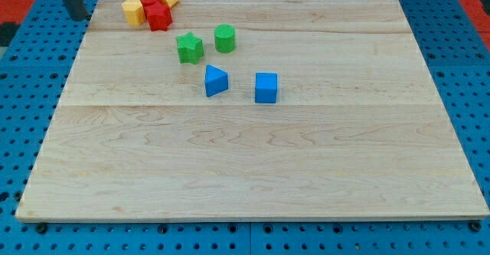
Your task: Push the yellow hexagon to the center
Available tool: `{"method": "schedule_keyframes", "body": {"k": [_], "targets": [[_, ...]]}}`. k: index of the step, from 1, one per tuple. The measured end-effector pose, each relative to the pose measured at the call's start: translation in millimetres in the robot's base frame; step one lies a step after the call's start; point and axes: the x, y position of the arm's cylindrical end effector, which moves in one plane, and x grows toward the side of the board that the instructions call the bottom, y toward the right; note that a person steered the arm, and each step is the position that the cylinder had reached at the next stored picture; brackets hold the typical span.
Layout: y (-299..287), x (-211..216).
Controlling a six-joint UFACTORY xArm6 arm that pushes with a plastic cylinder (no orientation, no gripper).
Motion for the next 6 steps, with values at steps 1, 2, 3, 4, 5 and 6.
{"method": "schedule_keyframes", "body": {"k": [1,2,3,4,5,6], "targets": [[19.9,-15.4],[74.4,-14.5],[79.0,-14.5],[97.8,-12.4],[112.2,29.2],[120.9,72.1]]}}
